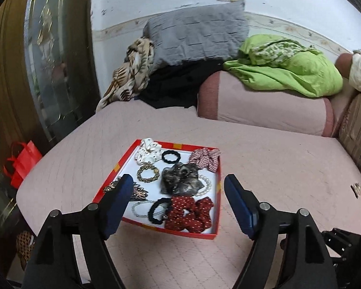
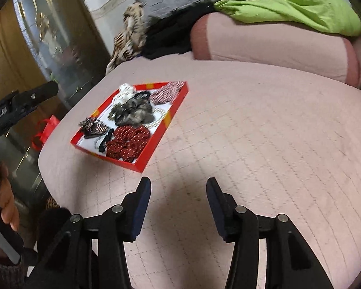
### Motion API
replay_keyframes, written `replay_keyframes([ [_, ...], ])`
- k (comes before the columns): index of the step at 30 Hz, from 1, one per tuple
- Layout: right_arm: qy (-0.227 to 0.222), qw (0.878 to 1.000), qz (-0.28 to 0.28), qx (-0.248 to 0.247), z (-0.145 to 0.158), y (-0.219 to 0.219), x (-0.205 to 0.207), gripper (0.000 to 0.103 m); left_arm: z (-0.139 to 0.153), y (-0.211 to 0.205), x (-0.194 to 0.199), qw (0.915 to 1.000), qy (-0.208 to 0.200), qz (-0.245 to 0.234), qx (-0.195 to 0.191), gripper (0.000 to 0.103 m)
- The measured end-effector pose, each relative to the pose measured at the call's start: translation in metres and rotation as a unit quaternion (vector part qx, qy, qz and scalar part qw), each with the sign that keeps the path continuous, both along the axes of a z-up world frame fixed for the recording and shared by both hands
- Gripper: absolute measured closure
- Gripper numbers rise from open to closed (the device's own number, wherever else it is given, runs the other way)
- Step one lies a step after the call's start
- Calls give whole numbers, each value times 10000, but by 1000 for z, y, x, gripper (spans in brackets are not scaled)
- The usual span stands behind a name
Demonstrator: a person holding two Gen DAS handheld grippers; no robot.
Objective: Organize jewelry
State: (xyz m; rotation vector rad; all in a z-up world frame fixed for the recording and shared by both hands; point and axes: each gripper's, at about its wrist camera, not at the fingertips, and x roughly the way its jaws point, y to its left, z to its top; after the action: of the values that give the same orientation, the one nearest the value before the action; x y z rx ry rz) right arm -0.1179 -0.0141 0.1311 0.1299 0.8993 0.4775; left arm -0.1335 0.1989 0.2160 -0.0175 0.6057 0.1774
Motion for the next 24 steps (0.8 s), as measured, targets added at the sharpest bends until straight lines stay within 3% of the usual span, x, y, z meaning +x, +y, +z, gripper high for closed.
replay_keyframes([
  [6,-165,9998,-93,-29,8,-6,-10,46,8,-8,-10,9996,-212,113,127,17],
  [12,-209,9993,-279,-125,6,-11,-10,46,9,-3,-13,9993,-318,188,6,17],
  [19,-360,9940,-1028,-96,33,-57,26,45,11,-3,-15,9990,-360,261,10,16],
  [24,-405,9909,-1285,-50,36,-70,15,34,14,-10,-21,9976,-526,439,105,6],
])
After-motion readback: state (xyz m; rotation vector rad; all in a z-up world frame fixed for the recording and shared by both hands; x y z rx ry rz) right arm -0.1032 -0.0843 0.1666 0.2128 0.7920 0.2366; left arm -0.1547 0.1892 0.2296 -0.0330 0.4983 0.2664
